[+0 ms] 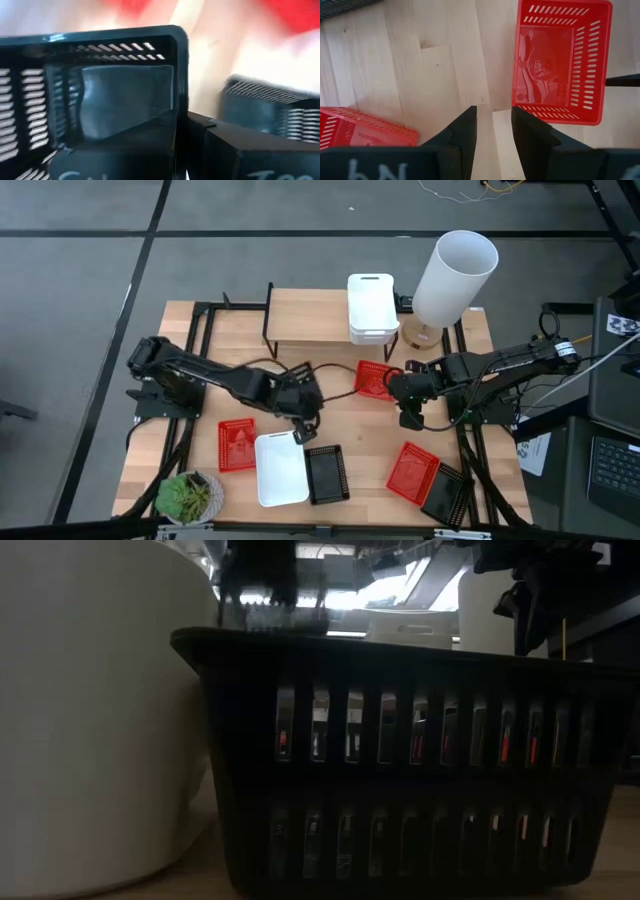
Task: Stack baskets on shelf by color
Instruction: Put the top black bin on the shelf
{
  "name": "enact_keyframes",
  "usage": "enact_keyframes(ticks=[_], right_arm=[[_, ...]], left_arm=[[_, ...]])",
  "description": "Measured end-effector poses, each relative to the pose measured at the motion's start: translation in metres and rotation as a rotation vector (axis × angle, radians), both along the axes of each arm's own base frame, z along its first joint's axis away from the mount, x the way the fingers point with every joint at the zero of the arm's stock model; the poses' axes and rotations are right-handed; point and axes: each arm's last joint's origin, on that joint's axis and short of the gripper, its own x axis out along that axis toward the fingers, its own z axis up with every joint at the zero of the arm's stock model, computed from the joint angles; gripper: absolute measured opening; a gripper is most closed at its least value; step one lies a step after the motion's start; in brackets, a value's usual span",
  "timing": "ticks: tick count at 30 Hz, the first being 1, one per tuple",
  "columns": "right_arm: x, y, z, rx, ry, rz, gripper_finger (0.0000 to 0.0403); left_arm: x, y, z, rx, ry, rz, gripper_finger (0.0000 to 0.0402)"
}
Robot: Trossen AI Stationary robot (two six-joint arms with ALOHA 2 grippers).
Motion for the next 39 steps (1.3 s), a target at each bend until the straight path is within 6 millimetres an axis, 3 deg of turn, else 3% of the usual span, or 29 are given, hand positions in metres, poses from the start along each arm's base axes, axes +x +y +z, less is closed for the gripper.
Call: enact_keyframes(ticks=[6,10,16,19,26,31,39], right_arm=[[0.0,0.0,0.0,0.001,0.0,0.0,0.0121],[0.0,0.0,0.0,0.002,-0.004,0.001,0.0121],[0.001,0.0,0.0,0.004,-0.007,-0.002,0.0121],[0.001,0.0,0.0,0.004,-0.007,-0.002,0.0121],[0.001,0.0,0.0,0.005,-0.008,-0.004,0.0121],[0.001,0.0,0.0,0.005,-0.008,-0.006,0.0121],[0.001,0.0,0.0,0.006,-0.008,-0.006,0.0121]], left_arm=[[-0.011,0.013,0.074,0.377,-0.123,-0.227,0.0],[-0.021,0.049,0.095,0.55,-0.041,-0.25,0.0],[-0.042,0.138,0.069,0.439,0.269,-0.076,0.0],[-0.045,0.165,0.048,0.387,0.321,-0.101,0.0],[-0.045,0.186,0.026,0.33,0.295,-0.22,0.0],[-0.052,0.198,0.012,0.303,0.346,-0.19,0.0],[-0.054,0.211,0.004,0.316,0.378,-0.196,0.0009]])
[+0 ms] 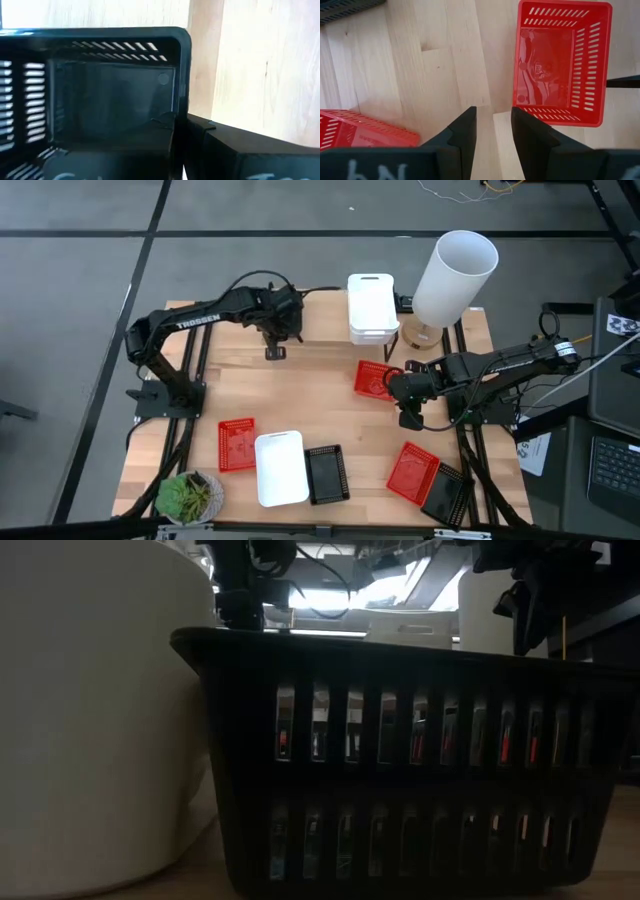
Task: Stack baskets on shelf by color
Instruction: Put the top black bin on the shelf
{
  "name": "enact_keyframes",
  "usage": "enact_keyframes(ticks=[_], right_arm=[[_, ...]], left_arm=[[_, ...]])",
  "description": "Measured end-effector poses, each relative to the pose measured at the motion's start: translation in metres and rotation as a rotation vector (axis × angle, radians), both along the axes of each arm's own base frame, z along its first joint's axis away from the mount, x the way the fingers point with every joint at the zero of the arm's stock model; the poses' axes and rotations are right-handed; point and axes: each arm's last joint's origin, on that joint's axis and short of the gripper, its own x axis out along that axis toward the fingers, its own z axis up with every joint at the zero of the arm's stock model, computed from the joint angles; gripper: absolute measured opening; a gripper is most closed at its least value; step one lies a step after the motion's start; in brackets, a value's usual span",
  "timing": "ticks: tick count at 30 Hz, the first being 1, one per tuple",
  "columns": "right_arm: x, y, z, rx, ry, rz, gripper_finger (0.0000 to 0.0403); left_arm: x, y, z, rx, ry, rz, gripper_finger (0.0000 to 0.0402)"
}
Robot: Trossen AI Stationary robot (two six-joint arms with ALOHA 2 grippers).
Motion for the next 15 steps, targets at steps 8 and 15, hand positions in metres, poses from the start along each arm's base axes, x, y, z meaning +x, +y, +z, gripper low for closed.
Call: enact_keyframes(ticks=[8,15], right_arm=[[0.0,0.0,0.0,0.001,0.0,0.0,0.0121],[0.0,0.0,0.0,0.001,0.001,0.0,0.0121]], left_arm=[[0.0,0.0,0.0,0.0,-0.003,0.004,0.0068],[-0.002,-0.003,0.016,0.005,-0.018,0.001,0.0089]])
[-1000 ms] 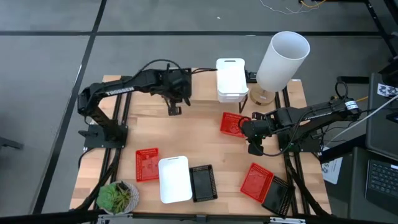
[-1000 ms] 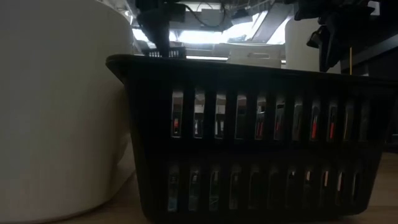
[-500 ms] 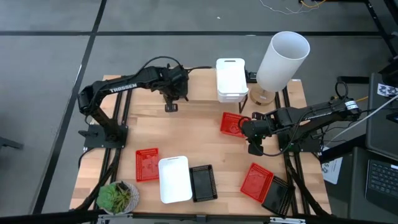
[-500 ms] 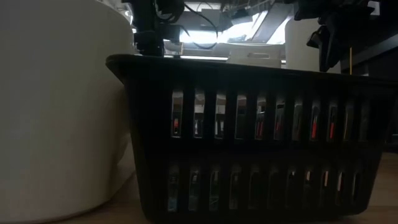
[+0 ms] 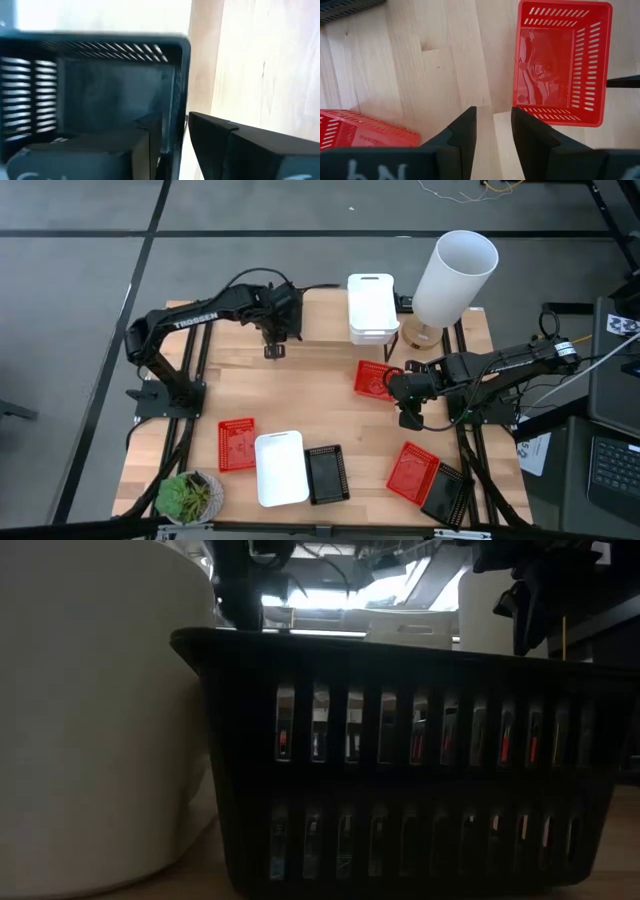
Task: Stack baskets on shelf by color
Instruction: Put the top black bin on the shelf, then stack the left black bin on top of the black bin on the shelf
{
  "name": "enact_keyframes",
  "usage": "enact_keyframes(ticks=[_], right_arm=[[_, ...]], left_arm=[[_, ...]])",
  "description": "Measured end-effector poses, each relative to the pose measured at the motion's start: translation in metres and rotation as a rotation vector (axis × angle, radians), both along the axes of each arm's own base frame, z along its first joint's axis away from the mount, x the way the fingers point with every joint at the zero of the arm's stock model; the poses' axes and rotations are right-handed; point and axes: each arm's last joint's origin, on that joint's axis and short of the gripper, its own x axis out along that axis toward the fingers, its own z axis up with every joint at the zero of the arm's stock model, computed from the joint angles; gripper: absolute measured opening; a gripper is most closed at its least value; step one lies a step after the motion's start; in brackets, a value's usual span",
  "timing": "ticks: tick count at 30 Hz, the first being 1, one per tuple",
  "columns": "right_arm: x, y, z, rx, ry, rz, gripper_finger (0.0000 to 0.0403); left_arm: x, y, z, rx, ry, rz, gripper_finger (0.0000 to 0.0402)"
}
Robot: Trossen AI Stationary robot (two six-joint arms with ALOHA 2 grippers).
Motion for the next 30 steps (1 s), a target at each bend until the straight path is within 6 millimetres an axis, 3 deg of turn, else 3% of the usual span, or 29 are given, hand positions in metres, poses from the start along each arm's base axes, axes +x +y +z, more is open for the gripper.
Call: enact_keyframes(ticks=[6,10,16,24,30], right_arm=[[0.0,0.0,0.0,0.0,0.0,0.0,0.0121],[0.0,0.0,0.0,0.0,0.0,0.0,0.0121],[0.0,0.0,0.0,-0.002,0.0,0.003,0.0121],[0.0,0.0,0.0,-0.002,0.0,0.004,0.0121],[0.0,0.0,0.0,-0.002,0.0,0.005,0.0121]], left_arm=[[0.001,-0.012,0.043,0.052,-0.087,0.025,0.009],[0.004,-0.034,0.058,-0.144,-0.206,0.141,0.0088],[0.016,-0.096,0.057,-0.536,-0.204,-0.02,0.0086],[0.019,-0.19,0.047,-0.519,-0.096,-0.228,0.0086],[0.008,-0.244,0.022,-0.545,-0.045,-0.116,0.0086]])
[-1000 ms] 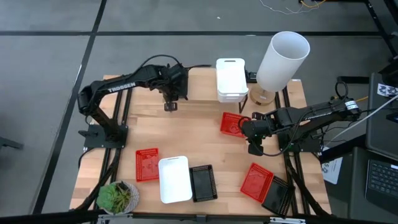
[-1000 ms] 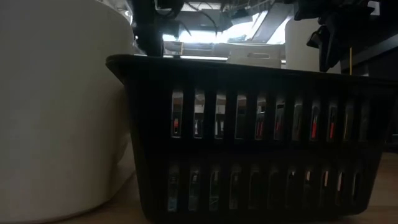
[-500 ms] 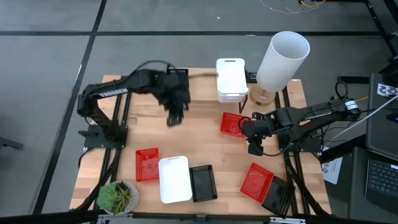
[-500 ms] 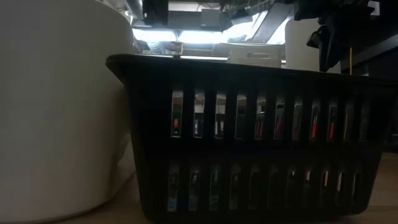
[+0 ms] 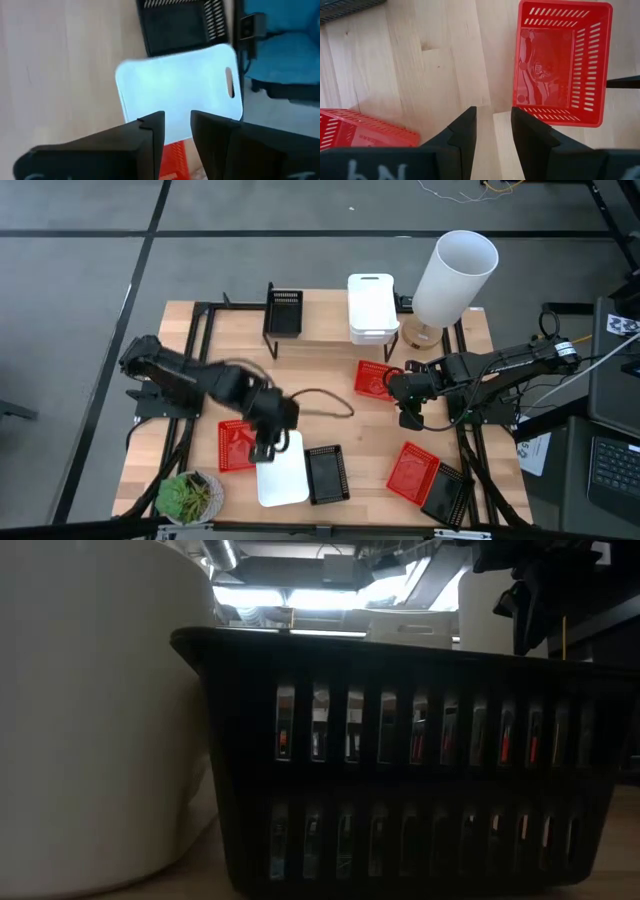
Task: Stack baskets on shelf by color
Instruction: Stack the left black bin on top of the black bin on the shelf
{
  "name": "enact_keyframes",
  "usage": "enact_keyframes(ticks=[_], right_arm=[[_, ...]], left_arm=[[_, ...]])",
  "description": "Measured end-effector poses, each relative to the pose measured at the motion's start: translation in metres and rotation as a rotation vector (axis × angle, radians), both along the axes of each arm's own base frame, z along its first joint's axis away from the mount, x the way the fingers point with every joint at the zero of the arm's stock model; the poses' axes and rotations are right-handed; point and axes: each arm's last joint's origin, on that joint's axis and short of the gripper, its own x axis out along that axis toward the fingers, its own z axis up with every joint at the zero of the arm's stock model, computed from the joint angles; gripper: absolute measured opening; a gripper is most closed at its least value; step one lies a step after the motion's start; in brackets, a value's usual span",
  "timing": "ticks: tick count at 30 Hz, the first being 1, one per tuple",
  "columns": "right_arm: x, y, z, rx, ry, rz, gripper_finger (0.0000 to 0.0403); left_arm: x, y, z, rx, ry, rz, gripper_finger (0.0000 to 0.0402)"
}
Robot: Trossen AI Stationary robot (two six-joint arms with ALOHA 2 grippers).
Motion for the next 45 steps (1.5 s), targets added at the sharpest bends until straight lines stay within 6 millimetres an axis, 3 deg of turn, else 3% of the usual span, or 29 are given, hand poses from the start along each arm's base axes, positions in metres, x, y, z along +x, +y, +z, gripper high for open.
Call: enact_keyframes(ticks=[6,13,15,21,27,36,45], right_arm=[[0.0,0.0,0.0,-0.001,0.001,0.002,0.0121],[-0.002,0.0,-0.001,0.007,0.026,0.0,0.0121],[-0.006,0.0,-0.002,0.048,0.068,-0.013,0.0121],[-0.016,0.01,0.0,0.13,0.123,-0.075,0.0121],[-0.024,0.02,0.003,0.145,0.124,-0.069,0.0121],[-0.029,0.03,0.004,0.15,0.121,-0.034,0.0121],[-0.028,0.031,0.004,0.145,0.111,-0.03,0.0121]], left_arm=[[-0.013,-0.03,-0.048,-0.006,0.121,0.177,0.0086],[0.03,-0.043,-0.058,-0.076,-0.381,0.174,0.0086],[0.042,-0.041,-0.067,-0.022,-0.421,0.173,0.0085],[0.077,-0.031,-0.111,0.052,-0.322,0.198,0.0085],[0.094,-0.032,-0.146,0.04,-0.193,0.165,0.0085],[0.1,-0.05,-0.139,-0.084,-0.197,0.014,0.0085],[0.108,-0.025,-0.177,0.009,-0.044,0.078,0.0085]])
